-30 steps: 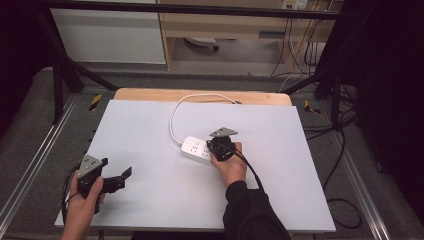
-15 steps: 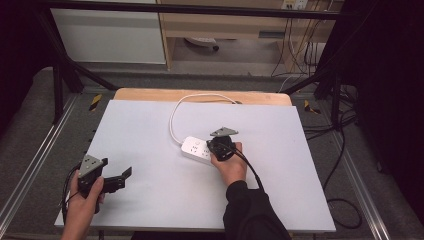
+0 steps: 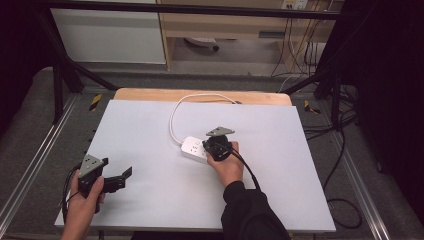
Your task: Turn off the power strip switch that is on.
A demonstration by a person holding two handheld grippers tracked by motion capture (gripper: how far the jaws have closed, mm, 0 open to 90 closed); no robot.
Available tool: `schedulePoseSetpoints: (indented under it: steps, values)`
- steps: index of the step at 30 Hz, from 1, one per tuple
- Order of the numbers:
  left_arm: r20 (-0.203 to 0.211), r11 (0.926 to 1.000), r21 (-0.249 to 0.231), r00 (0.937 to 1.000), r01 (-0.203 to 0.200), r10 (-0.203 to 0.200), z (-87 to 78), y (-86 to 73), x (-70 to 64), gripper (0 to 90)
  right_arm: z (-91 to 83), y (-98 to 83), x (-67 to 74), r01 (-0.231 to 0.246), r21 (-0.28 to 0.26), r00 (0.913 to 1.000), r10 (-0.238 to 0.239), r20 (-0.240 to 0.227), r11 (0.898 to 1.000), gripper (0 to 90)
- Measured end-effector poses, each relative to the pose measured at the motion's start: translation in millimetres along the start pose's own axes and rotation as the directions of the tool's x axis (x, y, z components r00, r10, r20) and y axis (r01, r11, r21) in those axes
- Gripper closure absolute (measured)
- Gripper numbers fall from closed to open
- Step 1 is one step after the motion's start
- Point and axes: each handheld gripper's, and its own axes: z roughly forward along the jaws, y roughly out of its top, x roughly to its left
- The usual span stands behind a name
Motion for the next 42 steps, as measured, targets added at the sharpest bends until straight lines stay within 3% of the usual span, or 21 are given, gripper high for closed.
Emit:
schedulePoseSetpoints:
  steps: [4,6,13,23,24,26,31,38,42]
  values:
    - [0.003,1.0,0.0,1.0,0.001,-0.001,0.3,0.1,0.7,6.2,-2.5,0.8,-1.6,-0.038,-0.026,0.9993,0.038,-0.008,0.999,90.0]
    - [0.005,1.0,0.002,1.0,-0.001,0.001,0.5,0.0,0.8,6.2,-4.1,0.4,-1.9,-0.029,-0.033,0.9995,0.029,-0.012,0.999,90.0]
    - [0.0,1.0,0.008,1.0,-0.002,0.002,0.6,-0.4,0.4,6.2,-10.9,2.9,-3.7,-0.041,-0.076,0.9991,0.04,-0.012,0.996,79.2]
    - [-0.01,0.9998,0.017,0.9999,-0.006,0.007,2.3,-2.0,0.5,6.2,-26.4,11.6,-10.5,-0.076,-0.154,0.9963,0.069,-0.051,0.985,46.5]
    - [-0.011,0.9999,0.016,0.9999,-0.006,0.006,2.5,-1.9,0.4,6.2,-27.1,12.6,-12.2,-0.086,-0.155,0.9952,0.077,-0.059,0.984,43.2]
    - [-0.011,0.9998,0.017,0.9999,-0.01,0.01,2.3,-1.6,-0.3,6.2,-27.5,15.0,-14.3,-0.108,-0.131,0.9941,0.105,-0.027,0.986,35.1]
    - [-0.006,0.9998,0.017,1.0,-0.002,0.002,1.8,-1.2,-0.9,5.9,-30.8,21.2,-17.7,-0.107,-0.101,0.9941,0.105,-0.026,0.989,19.9]
    - [-0.008,0.9998,0.017,1.0,-0.005,0.006,2.5,-2.0,0.2,5.9,-39.4,26.7,-22.6,-0.054,-0.121,0.9984,0.052,-0.02,0.991,8.9]
    - [-0.007,0.9999,0.01,1.0,0.004,-0.004,0.7,-1.4,0.3,5.9,-48.5,30.0,-25.0,-0.054,-0.137,0.9983,0.051,-0.027,0.989,6.5]
